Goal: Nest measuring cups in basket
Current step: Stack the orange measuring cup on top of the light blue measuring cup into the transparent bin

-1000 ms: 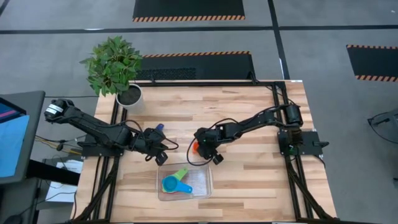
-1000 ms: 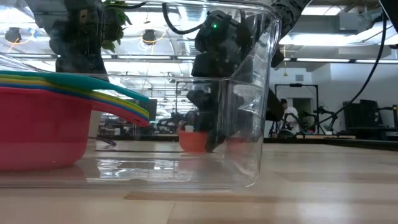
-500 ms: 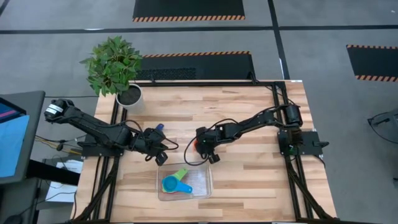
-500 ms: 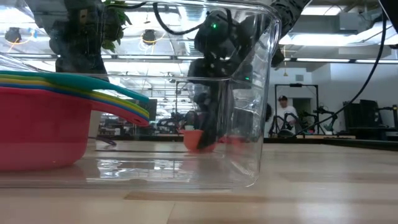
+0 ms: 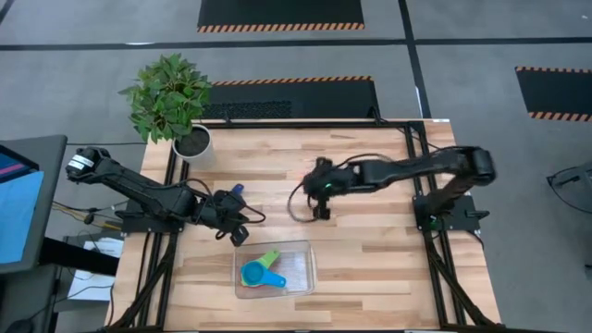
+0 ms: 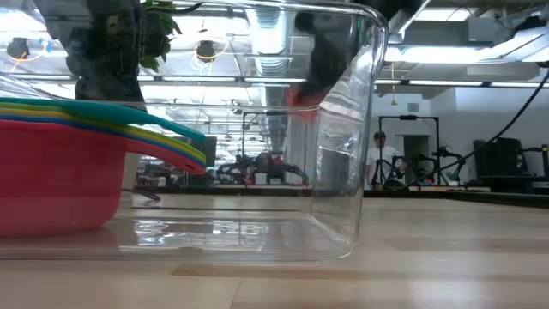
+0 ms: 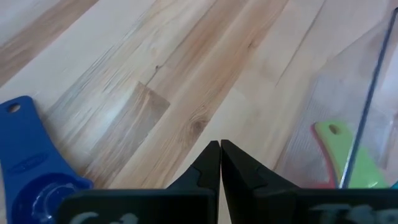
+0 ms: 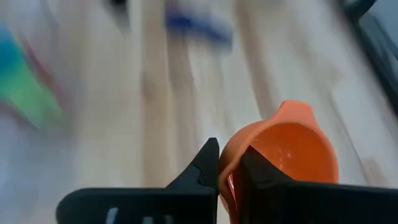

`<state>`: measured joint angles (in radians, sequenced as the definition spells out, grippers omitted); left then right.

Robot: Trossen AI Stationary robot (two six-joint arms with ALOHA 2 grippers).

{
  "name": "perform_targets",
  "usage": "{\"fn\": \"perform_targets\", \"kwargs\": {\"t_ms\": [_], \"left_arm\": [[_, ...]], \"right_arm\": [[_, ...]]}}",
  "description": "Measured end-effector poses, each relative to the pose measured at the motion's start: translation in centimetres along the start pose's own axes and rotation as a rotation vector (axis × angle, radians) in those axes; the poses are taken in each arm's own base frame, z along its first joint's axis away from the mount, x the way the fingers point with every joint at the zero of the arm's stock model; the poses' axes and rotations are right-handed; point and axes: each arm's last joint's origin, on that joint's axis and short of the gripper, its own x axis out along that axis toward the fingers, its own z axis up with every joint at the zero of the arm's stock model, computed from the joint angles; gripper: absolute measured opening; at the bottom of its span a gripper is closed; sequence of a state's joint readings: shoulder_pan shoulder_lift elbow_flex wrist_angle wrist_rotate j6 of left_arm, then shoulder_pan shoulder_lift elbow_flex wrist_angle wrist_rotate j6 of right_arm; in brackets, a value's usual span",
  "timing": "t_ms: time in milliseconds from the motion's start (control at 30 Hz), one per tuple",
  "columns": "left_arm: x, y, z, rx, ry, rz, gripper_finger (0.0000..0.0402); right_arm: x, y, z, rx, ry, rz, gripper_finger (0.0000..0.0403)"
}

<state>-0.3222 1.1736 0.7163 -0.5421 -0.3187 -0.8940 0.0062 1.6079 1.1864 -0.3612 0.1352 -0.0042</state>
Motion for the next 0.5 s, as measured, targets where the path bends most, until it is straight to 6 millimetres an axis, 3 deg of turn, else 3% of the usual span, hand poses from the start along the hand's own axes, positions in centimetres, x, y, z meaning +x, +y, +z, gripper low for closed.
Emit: {"fn": "perform_targets", "kwargs": {"t_ms": [133,267,367,500], "left_arm": [[0.0,0.3,-0.3,0.016,0.048,0.022,0.0000],[-0.4,0.9,-1.5,0.057,0.196,0.042,0.0000],[-1.1,1.4,-2.6,0.103,0.313,0.076,0.0000],[-2.0,1.8,-3.7,0.160,0.395,0.114,0.0000]], "right_arm": [[-4.2,2.6,2.6,0.234,-0.263,0.090,0.0027],[-6.4,6.9,4.1,0.366,-0.475,0.181,0.0027],[-6.5,10.1,4.8,0.468,-0.576,0.203,0.0027],[-4.9,14.2,5.9,0.530,-0.563,0.174,0.0027]]}}
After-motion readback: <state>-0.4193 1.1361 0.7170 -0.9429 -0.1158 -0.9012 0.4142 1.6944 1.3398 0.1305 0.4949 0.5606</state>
